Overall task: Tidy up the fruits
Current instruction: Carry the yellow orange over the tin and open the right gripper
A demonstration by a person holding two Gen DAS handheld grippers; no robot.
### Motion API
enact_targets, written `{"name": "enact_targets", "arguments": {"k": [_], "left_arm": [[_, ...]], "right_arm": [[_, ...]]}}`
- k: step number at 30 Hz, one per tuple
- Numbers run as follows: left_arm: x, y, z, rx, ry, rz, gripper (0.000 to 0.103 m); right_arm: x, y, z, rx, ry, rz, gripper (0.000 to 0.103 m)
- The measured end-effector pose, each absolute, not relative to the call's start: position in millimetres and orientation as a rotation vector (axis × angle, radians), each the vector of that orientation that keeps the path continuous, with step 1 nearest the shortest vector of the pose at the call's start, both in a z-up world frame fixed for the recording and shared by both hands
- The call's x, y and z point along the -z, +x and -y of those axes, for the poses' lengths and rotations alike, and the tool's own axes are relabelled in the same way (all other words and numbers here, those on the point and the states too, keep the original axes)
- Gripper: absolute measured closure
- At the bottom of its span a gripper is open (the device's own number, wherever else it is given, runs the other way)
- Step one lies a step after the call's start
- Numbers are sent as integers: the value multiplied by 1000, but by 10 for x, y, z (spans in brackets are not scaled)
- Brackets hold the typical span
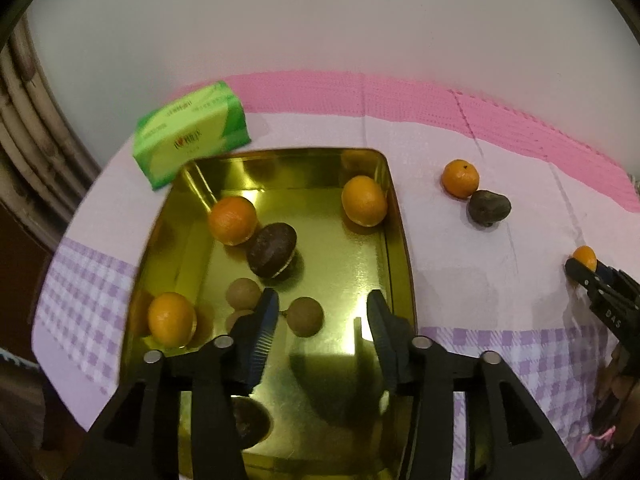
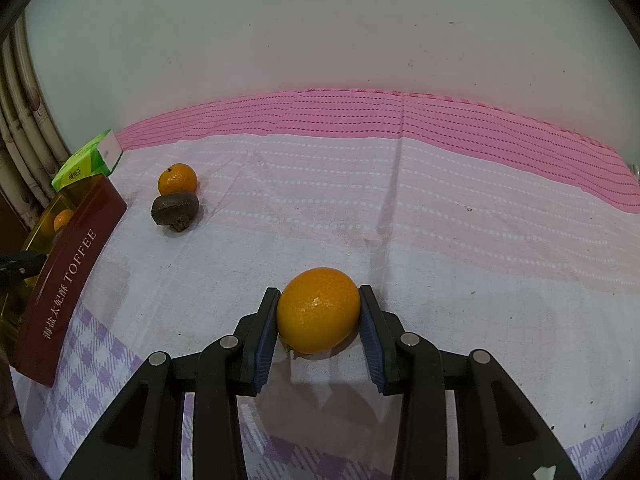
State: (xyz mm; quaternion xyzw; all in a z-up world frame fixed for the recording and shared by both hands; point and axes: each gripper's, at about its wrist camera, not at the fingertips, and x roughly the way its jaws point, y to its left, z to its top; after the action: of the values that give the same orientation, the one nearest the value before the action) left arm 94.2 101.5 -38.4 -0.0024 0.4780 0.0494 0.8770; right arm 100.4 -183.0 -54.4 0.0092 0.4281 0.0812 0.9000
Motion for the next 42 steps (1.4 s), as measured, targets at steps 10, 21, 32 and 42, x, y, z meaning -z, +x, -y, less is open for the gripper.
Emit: {"name": "enact_targets", "arguments": {"k": [10, 21, 32, 42], "left_arm": [[34, 526, -1076, -145, -56, -977, 35], [-85, -78, -1512, -219, -162, -982, 28], [-39, -258, -1916, -372, -190, -947, 21], [-84, -271, -1975, -447, -129, -894, 21]], "right_arm": [[538, 933, 1791, -163, -5, -888, 68], [296, 532, 1744, -273, 145, -892, 68], [-375, 277, 578, -563, 22, -818, 68], [-248, 368, -411, -713, -95, -881, 67]]}}
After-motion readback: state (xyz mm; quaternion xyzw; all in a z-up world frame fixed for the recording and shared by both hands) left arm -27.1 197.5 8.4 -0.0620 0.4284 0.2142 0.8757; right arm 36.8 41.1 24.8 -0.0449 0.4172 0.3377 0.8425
